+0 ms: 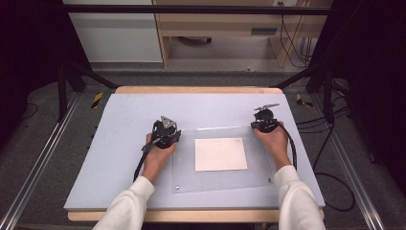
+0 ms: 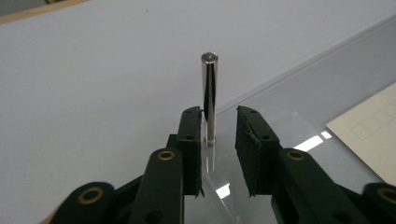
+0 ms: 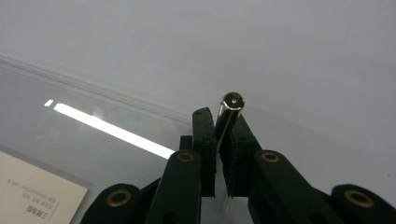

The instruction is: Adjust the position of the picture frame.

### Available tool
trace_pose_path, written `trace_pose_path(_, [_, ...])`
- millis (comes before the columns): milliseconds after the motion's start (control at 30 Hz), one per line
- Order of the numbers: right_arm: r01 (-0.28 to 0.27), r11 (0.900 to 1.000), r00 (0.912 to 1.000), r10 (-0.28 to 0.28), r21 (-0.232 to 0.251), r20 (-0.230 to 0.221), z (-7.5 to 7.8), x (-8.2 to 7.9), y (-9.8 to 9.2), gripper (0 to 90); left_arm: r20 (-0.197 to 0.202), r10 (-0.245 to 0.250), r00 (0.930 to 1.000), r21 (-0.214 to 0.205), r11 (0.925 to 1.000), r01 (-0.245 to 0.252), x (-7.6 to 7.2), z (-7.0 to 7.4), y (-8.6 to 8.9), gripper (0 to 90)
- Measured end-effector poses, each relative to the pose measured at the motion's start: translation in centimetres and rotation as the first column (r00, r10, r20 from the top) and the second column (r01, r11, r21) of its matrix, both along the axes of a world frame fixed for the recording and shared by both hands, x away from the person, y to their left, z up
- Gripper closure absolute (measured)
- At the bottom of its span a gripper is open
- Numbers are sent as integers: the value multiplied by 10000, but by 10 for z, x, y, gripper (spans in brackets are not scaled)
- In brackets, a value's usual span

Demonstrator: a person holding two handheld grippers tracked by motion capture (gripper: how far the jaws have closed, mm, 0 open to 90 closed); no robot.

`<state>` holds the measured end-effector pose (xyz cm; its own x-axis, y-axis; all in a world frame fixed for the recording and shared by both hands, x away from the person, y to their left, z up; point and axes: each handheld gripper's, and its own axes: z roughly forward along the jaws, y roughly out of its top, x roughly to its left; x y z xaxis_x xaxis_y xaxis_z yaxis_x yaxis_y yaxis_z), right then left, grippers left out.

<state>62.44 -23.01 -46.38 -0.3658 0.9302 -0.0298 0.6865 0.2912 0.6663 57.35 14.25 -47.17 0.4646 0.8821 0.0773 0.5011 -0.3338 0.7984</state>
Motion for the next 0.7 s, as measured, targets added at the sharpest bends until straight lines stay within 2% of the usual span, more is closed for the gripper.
trace_pose_path(67, [-25,10000,10000,25,9,14,0,0,0,850,57,59,10000,-40,10000,-59,2,0,0,762])
trace_pose_path(133, [-24,10000,10000,23,16,6,0,0,-1,849,6,75,10000,-259,9996,-74,4,-1,0,794])
trace_pose_path(233, [-18,10000,10000,18,56,19,0,0,-1,849,-18,102,9999,-221,9997,-102,6,-2,1,833])
trace_pose_path(300, [-29,9999,10000,29,103,-5,0,0,-1,849,-96,67,9999,-403,9992,-70,7,-2,3,839])
trace_pose_path(400, [-28,9999,10000,28,124,-3,0,0,-1,848,-121,71,9999,-430,9990,-76,7,-2,3,842])
trace_pose_path(700, [-68,10000,9999,67,73,121,-1,1,-1,846,-200,31,9998,-344,9994,-38,8,-3,2,841])
